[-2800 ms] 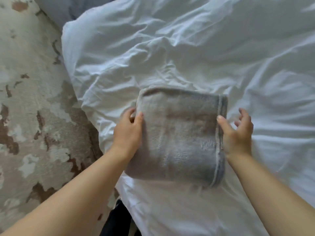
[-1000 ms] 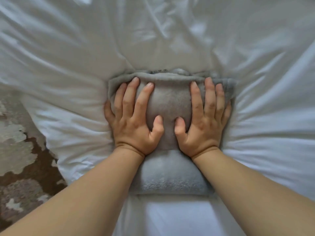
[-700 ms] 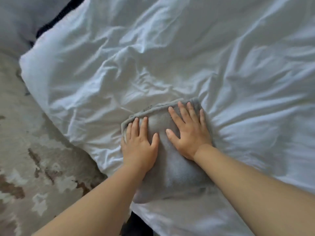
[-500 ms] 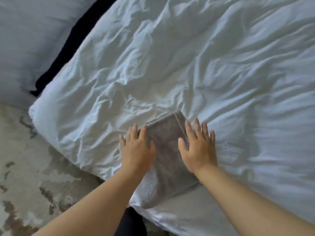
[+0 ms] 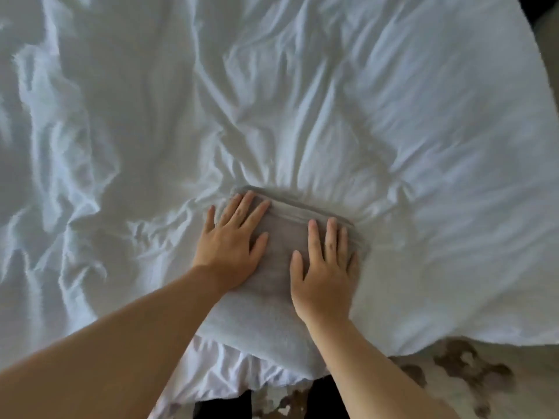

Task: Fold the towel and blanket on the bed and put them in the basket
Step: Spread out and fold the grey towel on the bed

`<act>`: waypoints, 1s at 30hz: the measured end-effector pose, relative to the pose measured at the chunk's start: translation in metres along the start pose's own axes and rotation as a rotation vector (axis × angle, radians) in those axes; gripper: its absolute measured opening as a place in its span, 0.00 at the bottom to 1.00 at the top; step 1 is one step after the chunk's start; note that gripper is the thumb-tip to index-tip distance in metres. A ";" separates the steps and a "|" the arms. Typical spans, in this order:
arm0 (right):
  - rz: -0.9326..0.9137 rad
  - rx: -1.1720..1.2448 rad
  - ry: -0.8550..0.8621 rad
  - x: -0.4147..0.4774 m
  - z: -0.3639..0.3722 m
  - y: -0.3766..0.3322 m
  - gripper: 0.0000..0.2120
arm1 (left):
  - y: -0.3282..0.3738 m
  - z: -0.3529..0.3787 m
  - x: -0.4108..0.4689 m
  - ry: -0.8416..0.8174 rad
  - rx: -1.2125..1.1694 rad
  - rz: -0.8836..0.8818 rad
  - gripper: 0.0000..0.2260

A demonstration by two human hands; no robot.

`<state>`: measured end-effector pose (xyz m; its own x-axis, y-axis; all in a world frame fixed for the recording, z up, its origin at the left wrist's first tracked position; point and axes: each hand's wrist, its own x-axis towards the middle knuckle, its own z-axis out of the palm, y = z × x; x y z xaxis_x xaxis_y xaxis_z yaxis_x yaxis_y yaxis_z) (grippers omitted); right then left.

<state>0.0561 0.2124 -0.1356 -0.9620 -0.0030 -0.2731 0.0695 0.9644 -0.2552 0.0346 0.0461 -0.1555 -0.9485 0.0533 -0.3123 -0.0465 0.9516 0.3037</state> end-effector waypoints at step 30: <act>0.111 0.371 0.187 -0.020 -0.010 0.025 0.29 | -0.019 -0.009 -0.018 0.121 -0.232 0.277 0.31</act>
<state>0.0748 0.2388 -0.1271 -0.9723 0.1760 -0.1536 0.2324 0.7957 -0.5593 0.0502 0.0244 -0.1475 -0.9645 0.2498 -0.0853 0.1605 0.8115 0.5618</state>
